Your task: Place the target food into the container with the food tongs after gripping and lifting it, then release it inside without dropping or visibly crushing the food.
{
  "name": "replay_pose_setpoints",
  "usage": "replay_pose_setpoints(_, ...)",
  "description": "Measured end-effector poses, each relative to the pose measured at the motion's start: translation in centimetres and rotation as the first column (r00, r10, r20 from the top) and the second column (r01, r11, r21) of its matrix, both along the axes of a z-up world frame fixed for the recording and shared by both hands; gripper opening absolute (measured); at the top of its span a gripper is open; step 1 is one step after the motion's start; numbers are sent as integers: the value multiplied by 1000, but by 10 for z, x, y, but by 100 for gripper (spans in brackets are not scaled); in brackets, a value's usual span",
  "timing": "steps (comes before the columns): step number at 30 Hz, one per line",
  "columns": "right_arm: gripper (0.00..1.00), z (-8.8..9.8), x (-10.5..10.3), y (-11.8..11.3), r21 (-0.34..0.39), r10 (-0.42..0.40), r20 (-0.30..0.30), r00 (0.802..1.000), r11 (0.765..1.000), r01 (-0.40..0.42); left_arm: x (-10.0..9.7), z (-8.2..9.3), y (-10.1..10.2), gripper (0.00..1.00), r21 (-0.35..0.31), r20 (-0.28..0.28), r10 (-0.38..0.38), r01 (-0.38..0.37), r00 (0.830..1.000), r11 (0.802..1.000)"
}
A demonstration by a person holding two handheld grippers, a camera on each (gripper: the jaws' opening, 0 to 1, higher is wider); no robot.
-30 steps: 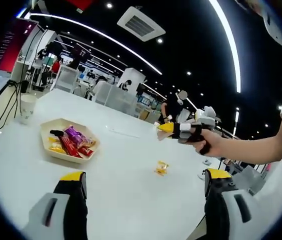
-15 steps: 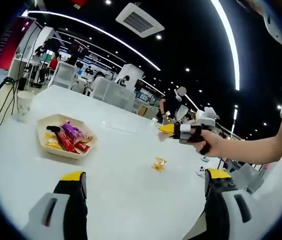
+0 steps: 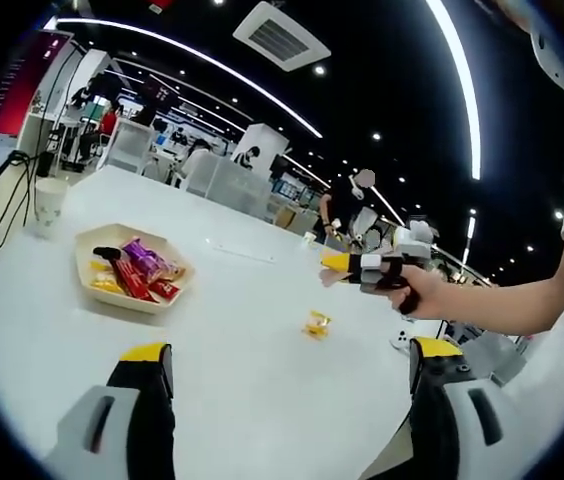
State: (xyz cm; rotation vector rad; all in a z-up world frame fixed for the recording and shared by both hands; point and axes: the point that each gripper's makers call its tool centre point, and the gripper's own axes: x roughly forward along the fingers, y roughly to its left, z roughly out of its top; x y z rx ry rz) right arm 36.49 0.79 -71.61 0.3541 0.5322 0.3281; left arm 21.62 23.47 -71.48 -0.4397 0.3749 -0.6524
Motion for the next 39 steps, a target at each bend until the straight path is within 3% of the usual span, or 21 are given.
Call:
replay_pose_setpoints(6, 30, -9, -8, -13, 12, -47, -20, 999, 999, 47, -5, 0, -2, 99, -9, -25, -9, 8, 1000, 1000)
replay_pose_setpoints(9, 31, -11, -11, -18, 19, -72, -29, 997, 997, 73, -8, 4, -5, 99, -16, -12, -16, 16, 1000, 1000)
replay_pose_setpoints(13, 31, -12, -12, -21, 14, -95, -31, 995, 995, 96, -11, -5, -8, 99, 5, -34, -38, 38, 999, 999)
replay_pose_setpoints(19, 31, -13, -16, -20, -6, -104, -27, 994, 995, 104, -12, 3, -11, 96, -10, -15, -48, 48, 999, 999)
replay_pose_setpoints(24, 31, -18, -18, -23, -13, -122, -35, 992, 992, 122, -15, -2, -13, 97, 1, -27, -61, 61, 998, 998)
replay_pose_setpoints(39, 30, -39, -23, -52, -84, -267, -57, 962, 961, 262, -15, -5, -13, 97, 6, -30, -71, 71, 997, 997)
